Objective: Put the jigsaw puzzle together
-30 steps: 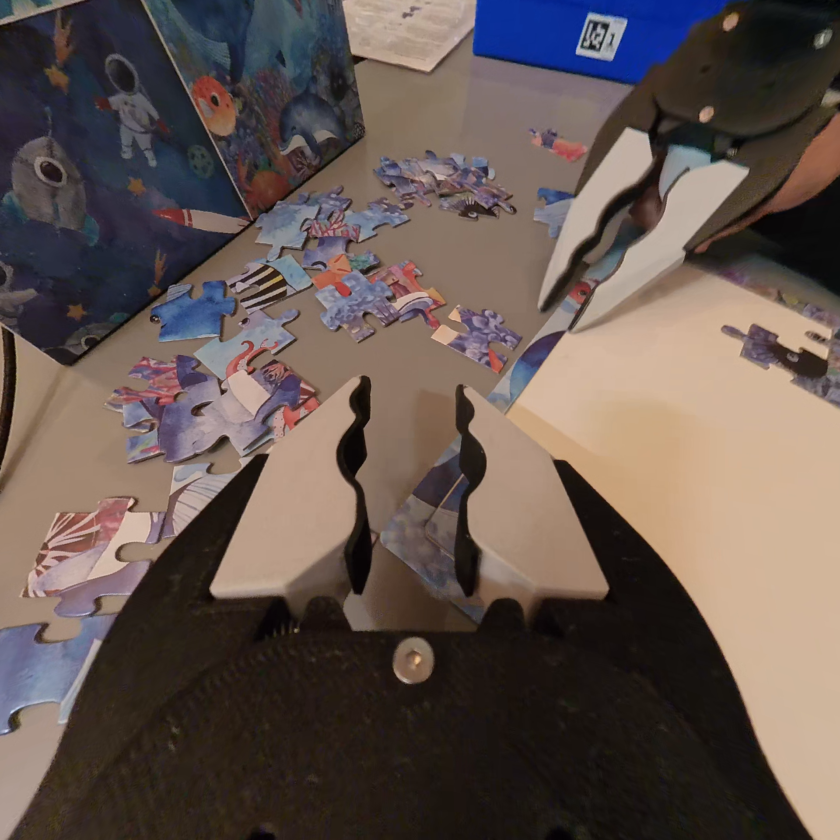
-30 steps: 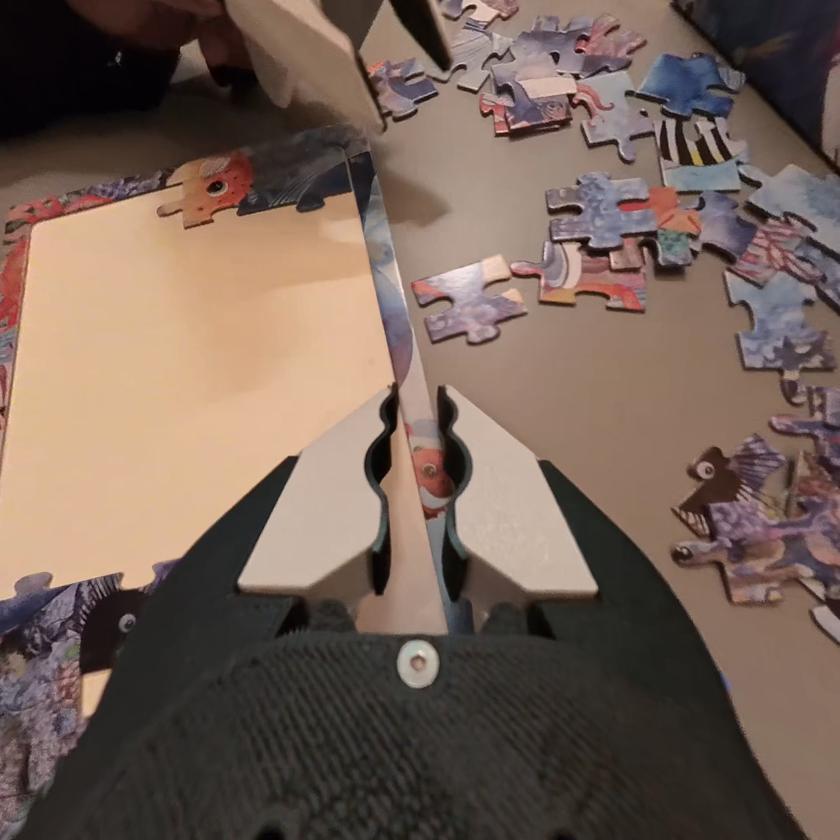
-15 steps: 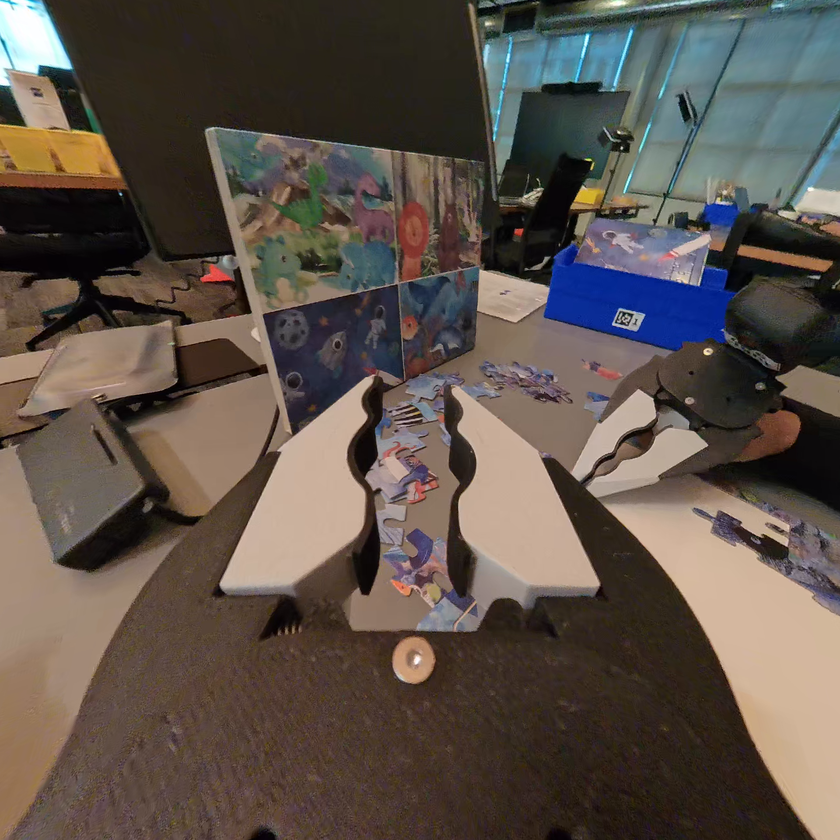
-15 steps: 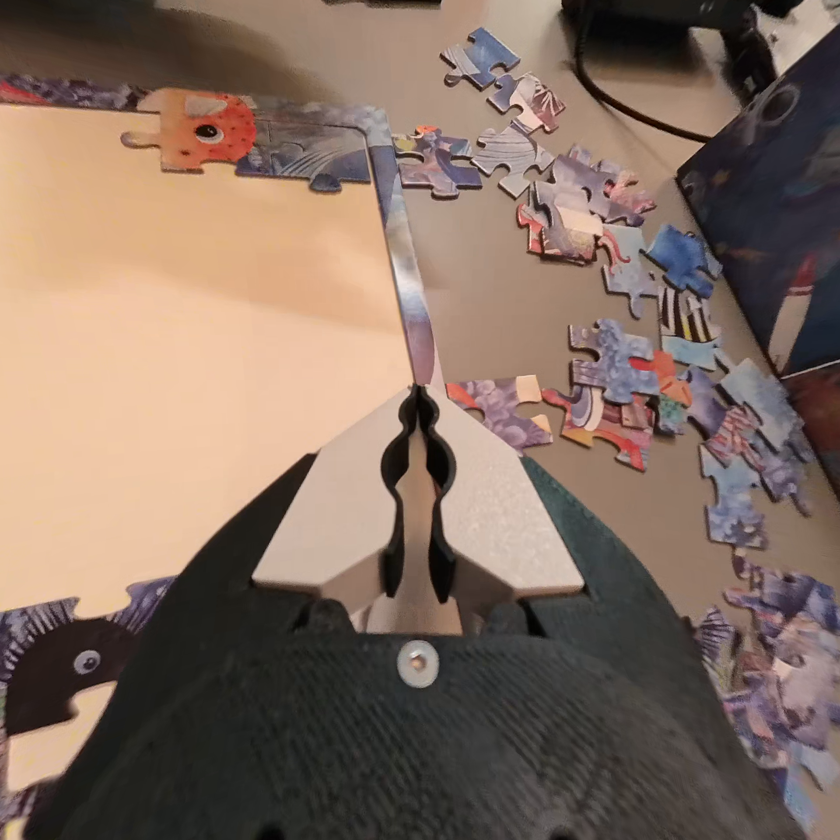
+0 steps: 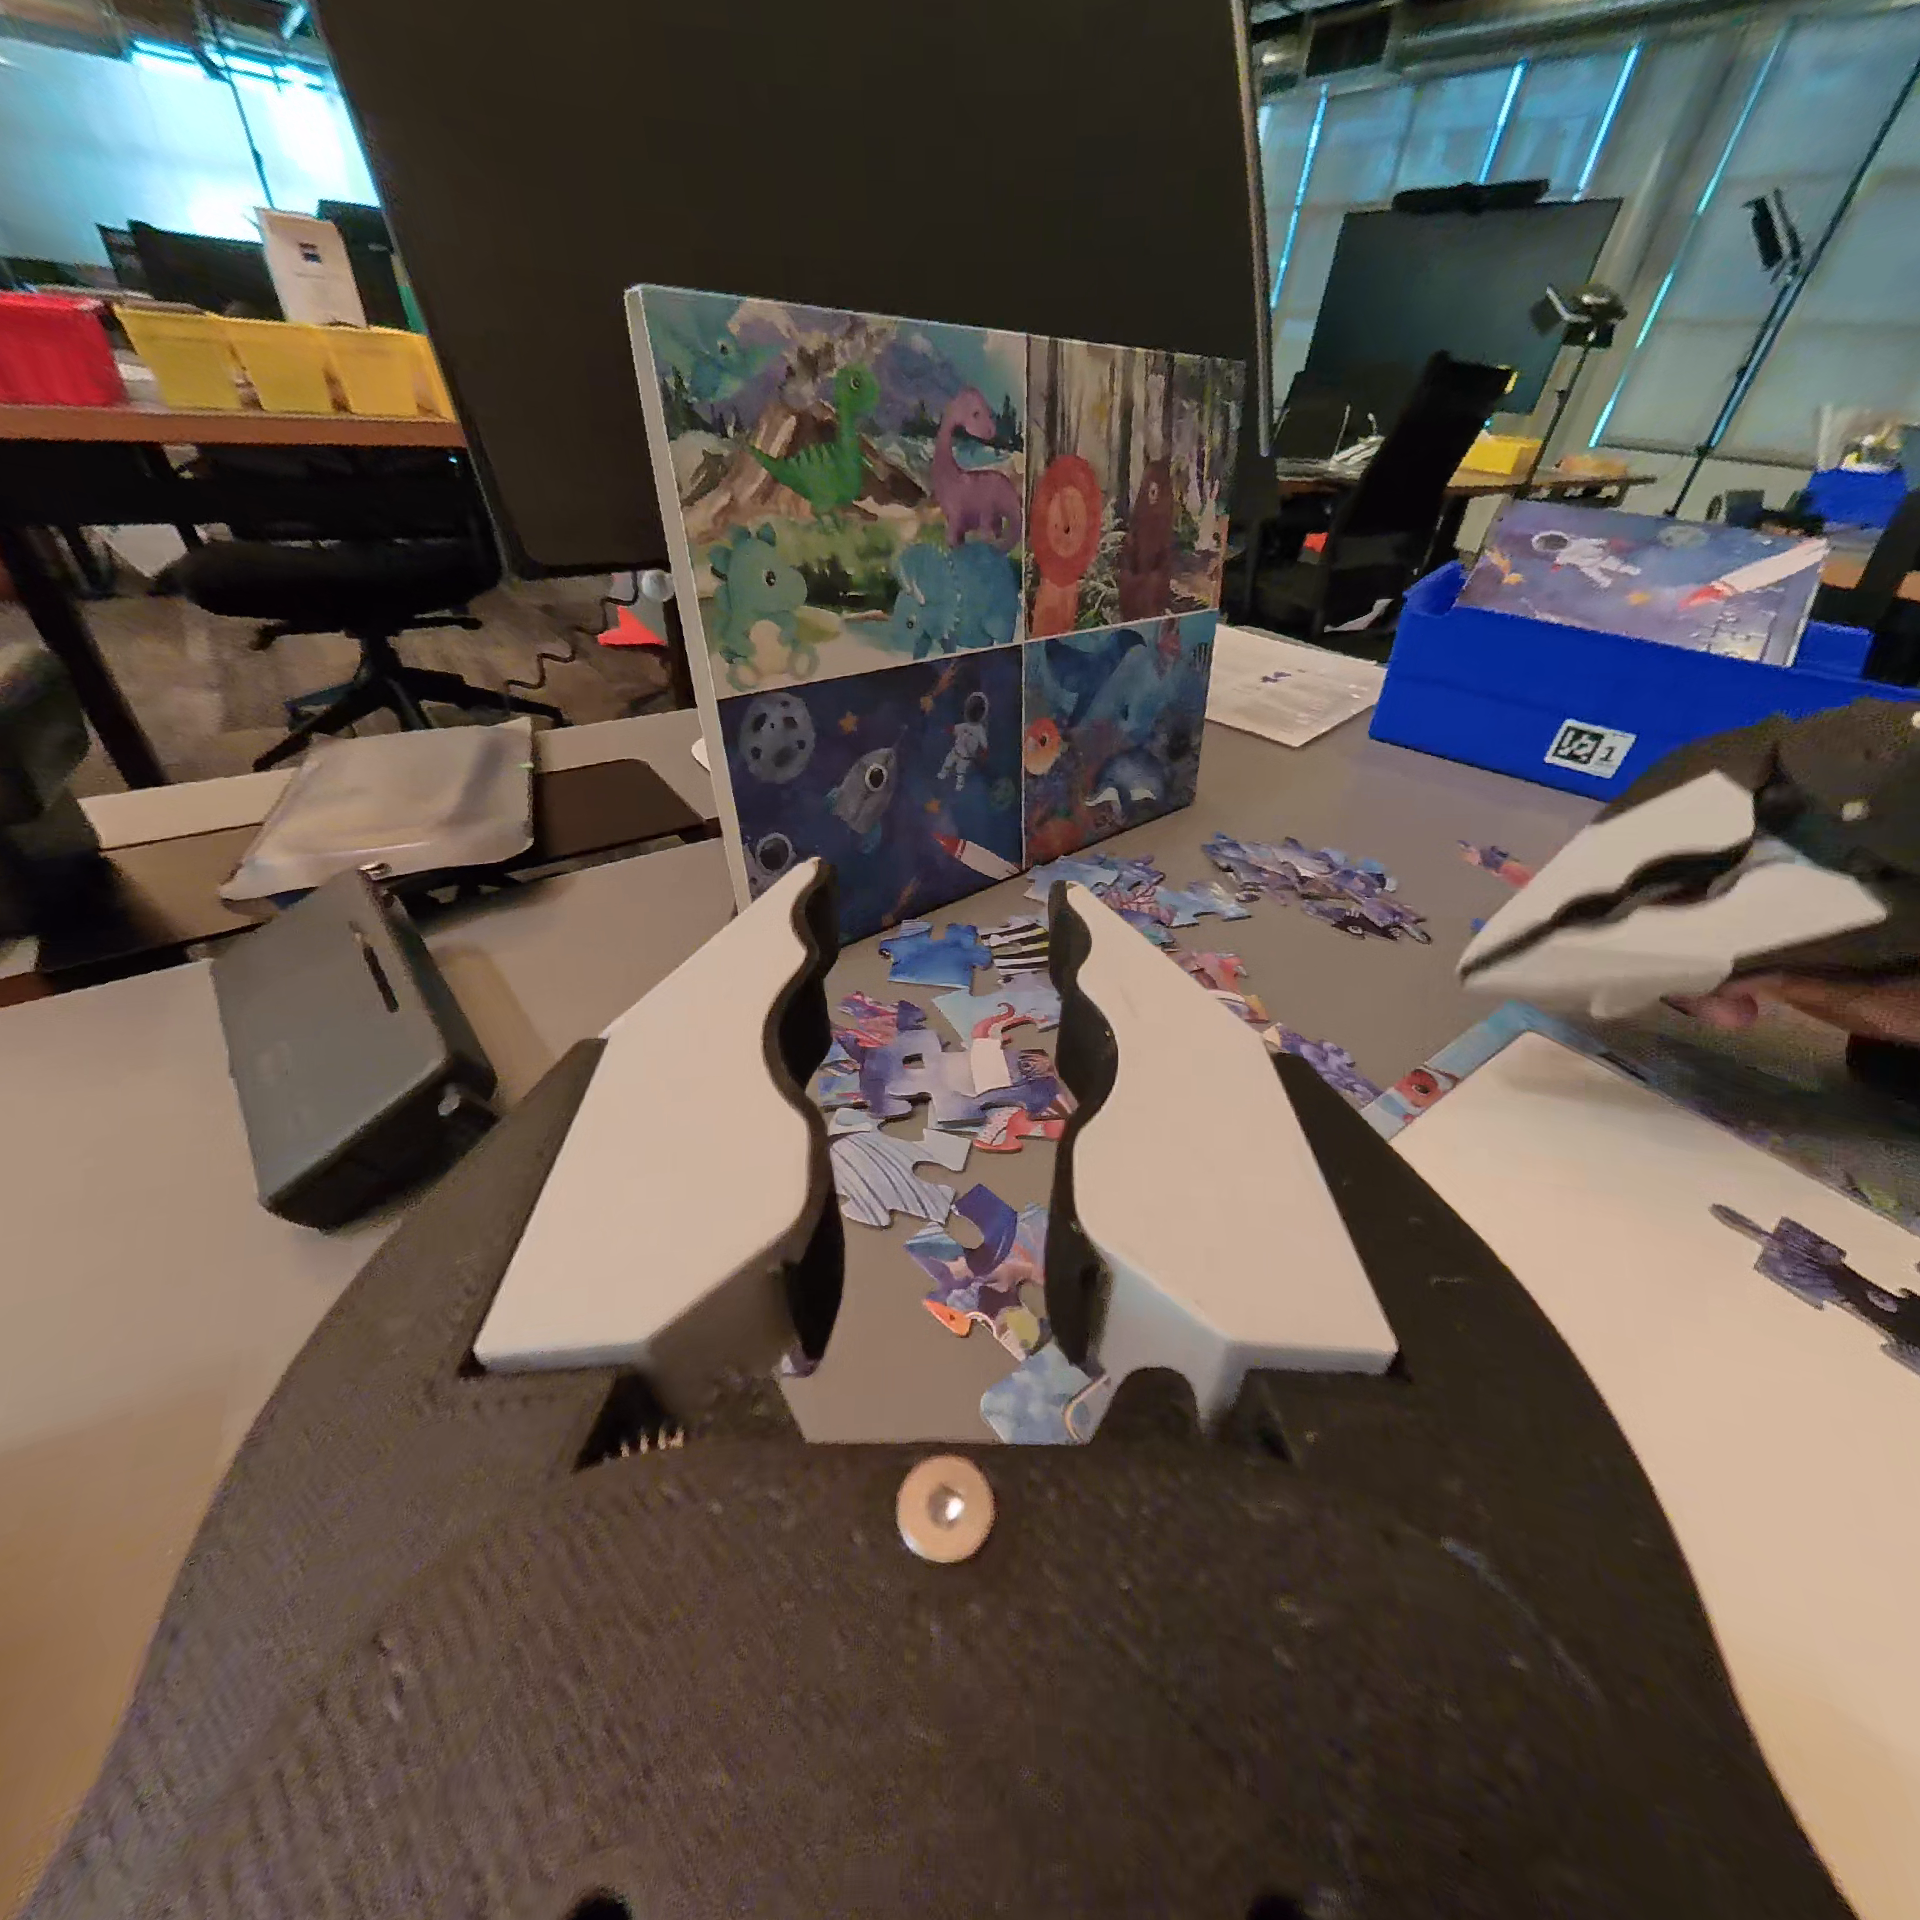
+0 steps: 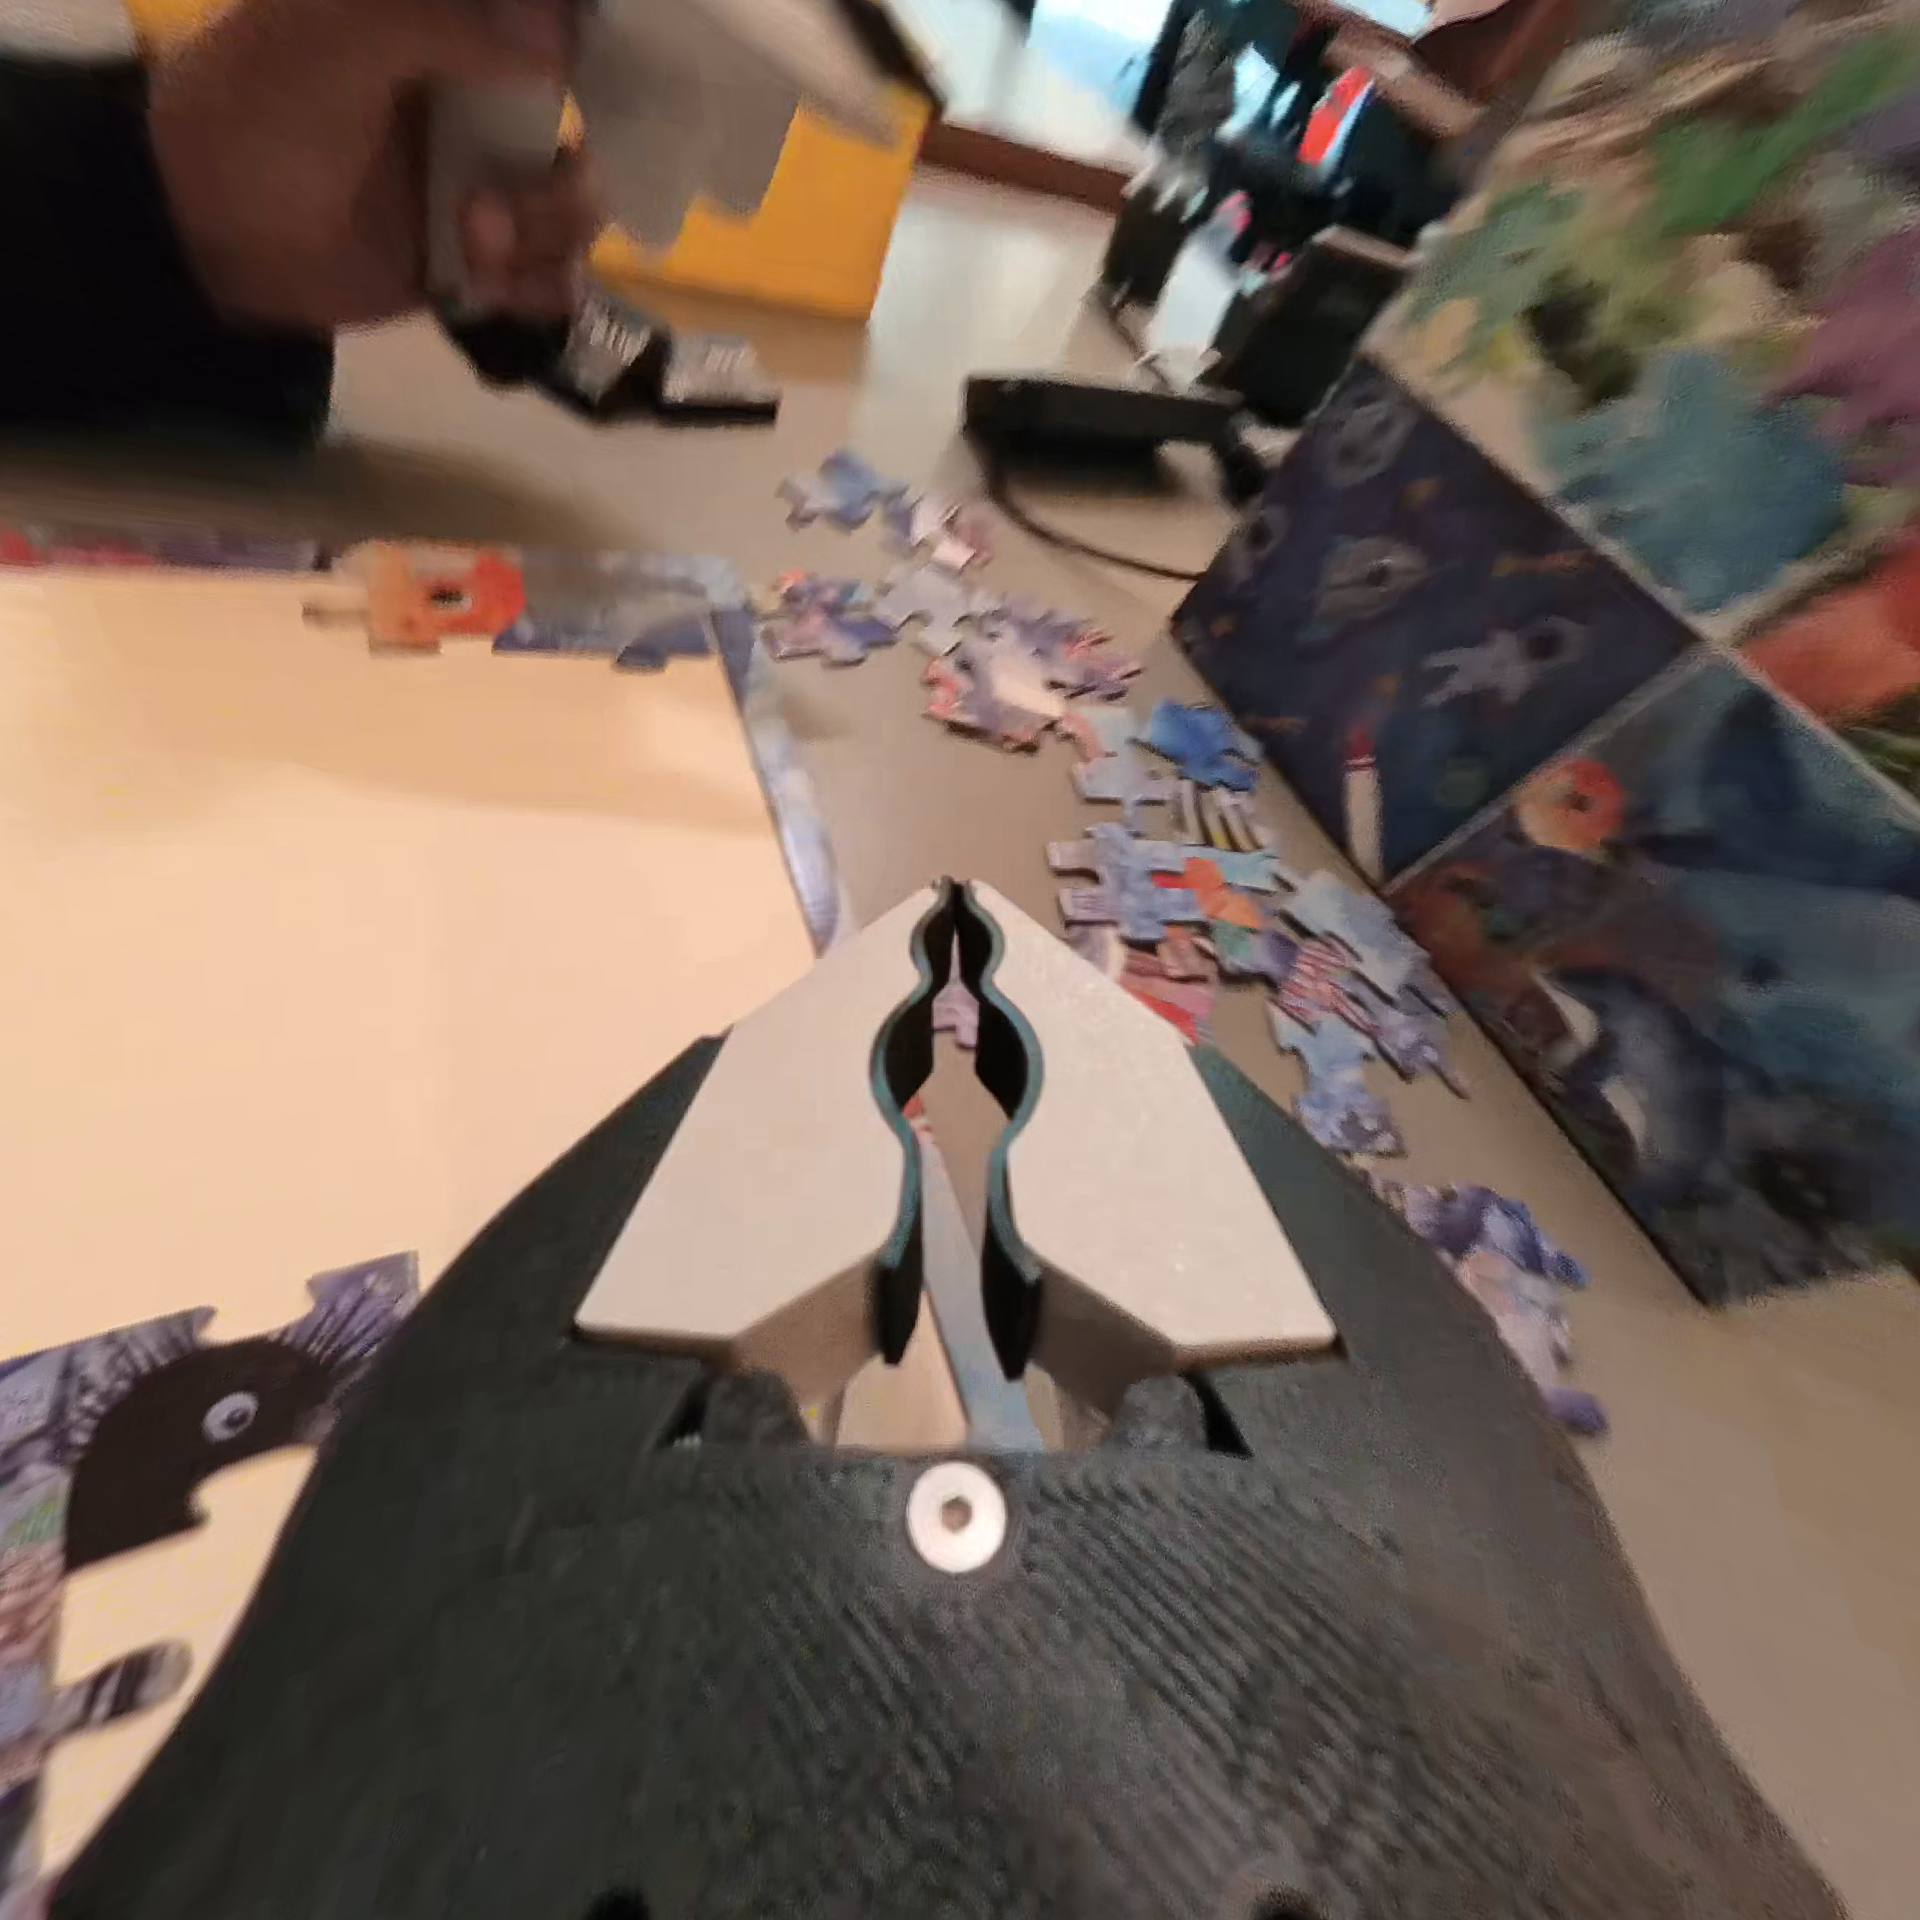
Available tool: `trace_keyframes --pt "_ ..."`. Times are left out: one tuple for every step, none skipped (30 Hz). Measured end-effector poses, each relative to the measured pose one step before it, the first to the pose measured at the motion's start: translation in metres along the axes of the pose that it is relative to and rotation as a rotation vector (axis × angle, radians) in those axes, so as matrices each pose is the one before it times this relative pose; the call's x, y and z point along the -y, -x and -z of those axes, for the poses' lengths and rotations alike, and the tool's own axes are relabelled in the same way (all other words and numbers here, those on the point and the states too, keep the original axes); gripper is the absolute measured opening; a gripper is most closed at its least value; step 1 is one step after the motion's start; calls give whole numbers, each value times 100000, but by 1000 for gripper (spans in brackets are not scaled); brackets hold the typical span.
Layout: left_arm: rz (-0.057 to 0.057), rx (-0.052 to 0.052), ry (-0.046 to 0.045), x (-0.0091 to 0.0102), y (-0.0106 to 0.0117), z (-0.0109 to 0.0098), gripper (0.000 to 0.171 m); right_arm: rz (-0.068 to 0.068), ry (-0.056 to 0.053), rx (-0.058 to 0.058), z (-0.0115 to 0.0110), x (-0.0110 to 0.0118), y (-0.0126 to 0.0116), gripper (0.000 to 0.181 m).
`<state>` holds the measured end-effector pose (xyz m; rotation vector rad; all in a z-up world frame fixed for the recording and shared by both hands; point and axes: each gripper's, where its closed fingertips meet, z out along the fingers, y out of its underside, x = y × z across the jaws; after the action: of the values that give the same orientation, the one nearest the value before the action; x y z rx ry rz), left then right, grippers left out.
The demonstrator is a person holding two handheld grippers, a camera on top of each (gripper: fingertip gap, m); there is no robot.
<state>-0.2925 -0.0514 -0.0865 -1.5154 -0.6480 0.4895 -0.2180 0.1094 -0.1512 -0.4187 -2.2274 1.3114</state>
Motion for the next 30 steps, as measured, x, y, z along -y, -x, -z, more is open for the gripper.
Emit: trace_keyframes --pt "783 -718 315 -158 -40 -91 37 -5155 -4444 -2575 1289 305 -1146 0" --pt "183 -937 548 -188 -125 -94 37 -5272 -4552 -3639 1315 318 -1381 0" --pt "-224 -995 450 -151 -177 -91 37 -5660 -5863 -3458 1350 567 -1444 0" --pt "-426 -1622 182 -80 -305 -77 37 -7231 -8589 -2562 1424 1062 -1452 0" --pt "94 -3260 -382 39 -543 -57 37 -9159 -10961 -1592 1504 1566 -1429 0" --pt "1078 -4397 -693 103 -675 -45 40 -10357 -11748 -1024 1533 1857 -1408 0" --pt "1804 -3736 -1120 182 -538 -9 43 -10160 -10704 -380 1435 1872 -1249 2" --pt "1779 -2293 -1099 145 -283 28 45 -7997 -7708 502 1211 1584 -881 4" --pt "1306 -911 -469 59 -58 35 46 -3975 -3933 279 964 1027 -619 3" --pt "769 37 358 -48 91 23 46 176 -247 -1849 748 379 -665 2" --pt "488 349 808 -103 127 13 45 3713 2526 -4204 539 -117 -822 3" --pt "359 263 1162 -167 85 -31 43 5825 4499 -4875 308 -533 -805 3" --pt "140 398 1374 -194 56 -60 40 6171 5763 -4473 94 -812 -666 2" --pt "-238 338 1158 -176 -10 -82 39 5403 5853 -3685 -98 -954 -458 2" --pt "-522 191 926 -152 -69 -99 38 4004 4852 -2421 -294 -878 -179 3" --pt "-694 375 972 -162 -72 -105 37 2364 3553 -836 -418 -735 139 5" --pt "-808 642 1306 -222 -23 -118 36 1060 2741 538 -481 -648 386 7" --pt "-889 519 1548 -249 -39 -123 35 249 2501 1231 -508 -610 503 8" --pt "-890 302 1395 -233 -63 -126 34 -64 2333 1451 -508 -577 514 10" --pt "-753 251 1019 -180 -63 -106 34 38 2182 1442 -494 -544 496 11" --pt "-499 172 810 -168 -60 -95 33 493 2267 1146 -464 -538 437 11" --pt "-324 188 903 -174 -22 -84 32 1078 2585 537 -405 -533 336 12" --pt "-437 627 1046 -151 75 -53 32 1447 2560 66 -365 -489 253 12" --pt "-573 977 709 -84 143 3 32 1502 2126 -87 -294 -397 195 12" --pt "-346 792 79 3 128 37 32 1274 1515 -146 -217 -272 156 12" --pt "192 282 -198 32 78 48 31 747 727 -246 -125 -126 99 12" --pt "686 -22 -126 12 63 34 31 195 -17 -19 -51 -7 61 12" --pt "823 -62 -101 3 66 23 31 -204 -403 79 17 66 20 12" --pt "746 -138 -71 -19 57 14 30 -437 -526 -136 58 83 -58 12" --pt "821 -136 185 -66 49 -15 30 -457 -561 -382 74 95 -129 12"
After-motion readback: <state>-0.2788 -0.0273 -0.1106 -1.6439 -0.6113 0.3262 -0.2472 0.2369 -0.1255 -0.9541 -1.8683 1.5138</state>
